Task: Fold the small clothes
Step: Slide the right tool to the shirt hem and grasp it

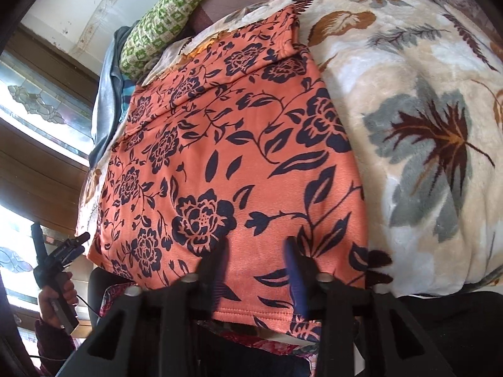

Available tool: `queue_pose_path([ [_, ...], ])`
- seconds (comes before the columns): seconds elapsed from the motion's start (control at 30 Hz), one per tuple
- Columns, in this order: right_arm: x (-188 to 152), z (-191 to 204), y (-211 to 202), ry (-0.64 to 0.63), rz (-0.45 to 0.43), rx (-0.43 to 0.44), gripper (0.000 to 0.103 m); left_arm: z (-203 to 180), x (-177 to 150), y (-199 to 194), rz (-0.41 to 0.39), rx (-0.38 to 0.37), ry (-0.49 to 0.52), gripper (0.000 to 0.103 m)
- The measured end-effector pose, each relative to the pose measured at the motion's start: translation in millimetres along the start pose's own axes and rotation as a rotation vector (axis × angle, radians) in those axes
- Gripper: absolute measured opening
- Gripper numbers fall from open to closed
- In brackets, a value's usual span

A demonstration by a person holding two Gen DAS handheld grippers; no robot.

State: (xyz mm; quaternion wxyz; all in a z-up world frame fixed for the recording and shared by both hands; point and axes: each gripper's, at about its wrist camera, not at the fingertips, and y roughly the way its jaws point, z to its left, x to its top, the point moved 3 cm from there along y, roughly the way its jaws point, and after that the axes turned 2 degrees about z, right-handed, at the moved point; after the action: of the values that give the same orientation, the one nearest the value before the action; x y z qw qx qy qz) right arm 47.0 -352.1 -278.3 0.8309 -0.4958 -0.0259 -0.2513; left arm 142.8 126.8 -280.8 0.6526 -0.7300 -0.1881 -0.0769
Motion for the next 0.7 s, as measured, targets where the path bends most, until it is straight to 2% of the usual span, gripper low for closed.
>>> queue_pose_path([
  [0.1,1,-11,-8,0.051,-0.034,0.018,0.077,-4,-7,15,0.041,-0.002,0.029,0.088],
  [0.13,2,-14,-9,0.066,-0.035,0.015,0.077,-3,-9,18,0.047,-0.011,0.025,0.085],
  [0.17,2,-17,-11,0.081,-0.036,0.009,0.077,-3,-11,20,0.05,-0.032,0.022,0.073],
  [0.23,3,-22,-14,0.097,-0.041,0.012,0.077,-3,-12,18,0.033,-0.037,0.029,0.065],
  [0.3,3,-24,-17,0.108,-0.049,0.013,0.077,-4,-13,14,0.023,-0.058,0.05,0.043],
  [0.37,3,-28,-15,0.122,-0.039,-0.003,0.077,-4,-11,11,0.026,-0.082,0.055,0.035],
  [0.47,2,-40,-17,0.162,-0.058,-0.041,0.076,-4,-9,13,0.039,-0.09,0.063,0.037],
  [0.6,-1,-55,-16,0.203,-0.051,-0.095,0.072,-12,-7,18,0.042,-0.105,0.079,0.062],
  [0.7,-5,-61,-6,0.223,0.001,-0.105,0.064,-23,-8,22,0.026,-0.065,0.138,0.063],
])
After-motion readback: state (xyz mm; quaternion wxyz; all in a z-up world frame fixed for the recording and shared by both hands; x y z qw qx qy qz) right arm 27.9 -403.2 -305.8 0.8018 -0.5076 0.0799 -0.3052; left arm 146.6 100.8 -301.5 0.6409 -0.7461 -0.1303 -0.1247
